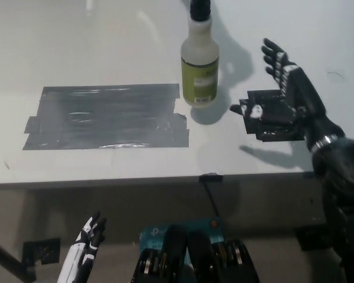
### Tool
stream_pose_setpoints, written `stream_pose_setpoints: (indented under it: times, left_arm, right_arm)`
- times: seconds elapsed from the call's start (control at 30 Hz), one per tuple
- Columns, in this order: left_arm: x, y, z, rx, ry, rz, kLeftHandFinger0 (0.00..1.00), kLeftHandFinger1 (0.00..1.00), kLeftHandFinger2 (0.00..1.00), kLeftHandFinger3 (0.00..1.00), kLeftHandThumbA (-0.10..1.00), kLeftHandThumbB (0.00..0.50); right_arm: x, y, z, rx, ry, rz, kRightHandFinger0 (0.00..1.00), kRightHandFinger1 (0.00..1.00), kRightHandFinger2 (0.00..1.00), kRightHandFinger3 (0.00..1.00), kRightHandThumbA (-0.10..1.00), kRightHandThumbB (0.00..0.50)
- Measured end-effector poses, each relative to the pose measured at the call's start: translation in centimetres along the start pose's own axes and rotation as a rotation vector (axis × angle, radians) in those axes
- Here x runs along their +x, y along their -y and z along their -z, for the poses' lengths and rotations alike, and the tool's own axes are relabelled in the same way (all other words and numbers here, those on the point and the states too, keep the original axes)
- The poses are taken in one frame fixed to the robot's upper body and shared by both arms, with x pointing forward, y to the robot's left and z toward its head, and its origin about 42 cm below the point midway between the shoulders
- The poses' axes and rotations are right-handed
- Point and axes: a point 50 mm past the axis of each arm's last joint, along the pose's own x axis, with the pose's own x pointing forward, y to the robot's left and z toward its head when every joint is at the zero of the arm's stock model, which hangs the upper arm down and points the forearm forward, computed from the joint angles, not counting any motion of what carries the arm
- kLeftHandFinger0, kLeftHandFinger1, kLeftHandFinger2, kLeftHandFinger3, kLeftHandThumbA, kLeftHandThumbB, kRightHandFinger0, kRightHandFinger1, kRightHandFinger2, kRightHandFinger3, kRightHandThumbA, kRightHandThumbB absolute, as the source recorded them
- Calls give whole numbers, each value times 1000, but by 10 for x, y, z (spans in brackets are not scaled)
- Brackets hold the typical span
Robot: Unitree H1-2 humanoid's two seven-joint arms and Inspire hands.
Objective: A person hands a spray bottle to the robot which it grabs with its right hand and places on the black spot infront of it on the table
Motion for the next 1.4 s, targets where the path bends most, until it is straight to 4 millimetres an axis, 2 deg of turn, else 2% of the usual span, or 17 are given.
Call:
stream_pose_setpoints:
  times: [0.13,0.27,0.33,0.43,0.5,0.63,0.77,1.03,1.1,1.13,1.17,1.2,1.23,1.27,1.3,1.33,1.4]
  left_arm:
    - [1,0,-1,1,5,0,1000,1000,1000,1000,959,62]
    - [1,0,-1,1,6,0,1000,1000,1000,1000,943,42]
    - [1,0,-1,1,7,0,1000,1000,1000,1000,939,41]
    - [1,0,-1,2,8,0,1000,1000,1000,1000,944,52]
    - [1,0,-2,2,9,1,1000,1000,1000,1000,952,41]
    - [1,0,-3,5,16,0,1000,1000,1000,1000,945,27]
    - [1,0,-5,10,20,0,1000,1000,1000,1000,944,53]
    - [2,0,-5,16,21,1,1000,1000,1000,1000,948,37]
    - [2,0,-5,16,21,1,1000,1000,1000,1000,961,35]
    - [2,0,-5,16,22,1,1000,1000,1000,1000,961,29]
    - [2,0,-5,17,22,1,1000,1000,1000,1000,962,27]
    - [2,0,-5,17,22,1,1000,1000,1000,1000,962,33]
    - [2,0,-5,18,23,1,1000,1000,1000,1000,962,34]
    - [2,0,-5,17,23,1,1000,1000,1000,1000,960,28]
    - [2,0,-5,17,23,2,1000,1000,1000,1000,955,20]
    - [2,0,-5,17,23,2,1000,1000,1000,1000,953,24]
    - [3,0,-6,17,24,2,1000,1000,1000,1000,953,17]
  right_arm:
    - [29,-10,1,54,-66,-34,1000,1000,1000,1000,1000,446]
    - [51,-20,1,87,-111,-72,1000,1000,1000,1000,1000,418]
    - [60,-22,0,93,-128,-84,1000,1000,1000,1000,1000,434]
    - [71,-26,0,104,-154,-99,1000,1000,1000,1000,1000,496]
    - [76,-29,-1,111,-162,-106,1000,1000,1000,1000,1000,467]
    - [87,-39,-1,128,-189,-132,1000,1000,1000,1000,1000,466]
    - [96,-45,-6,114,-196,-148,1000,1000,1000,1000,1000,495]
    - [107,-52,-6,129,-215,-157,1000,1000,1000,1000,1000,500]
    - [109,-55,-4,143,-227,-159,1000,1000,1000,1000,965,466]
    - [110,-56,-3,146,-231,-158,1000,1000,1000,1000,897,455]
    - [111,-57,-2,148,-231,-158,825,794,893,1000,620,374]
    - [112,-58,0,150,-236,-157,296,264,338,459,509,422]
    - [114,-60,4,170,-237,-147,72,135,304,396,537,392]
    - [114,-61,6,177,-233,-141,3,122,335,265,537,423]
    - [114,-63,9,185,-230,-133,1,120,333,192,506,419]
    - [114,-63,11,186,-230,-131,7,244,461,252,498,420]
    - [114,-66,16,188,-217,-115,24,299,522,354,500,432]
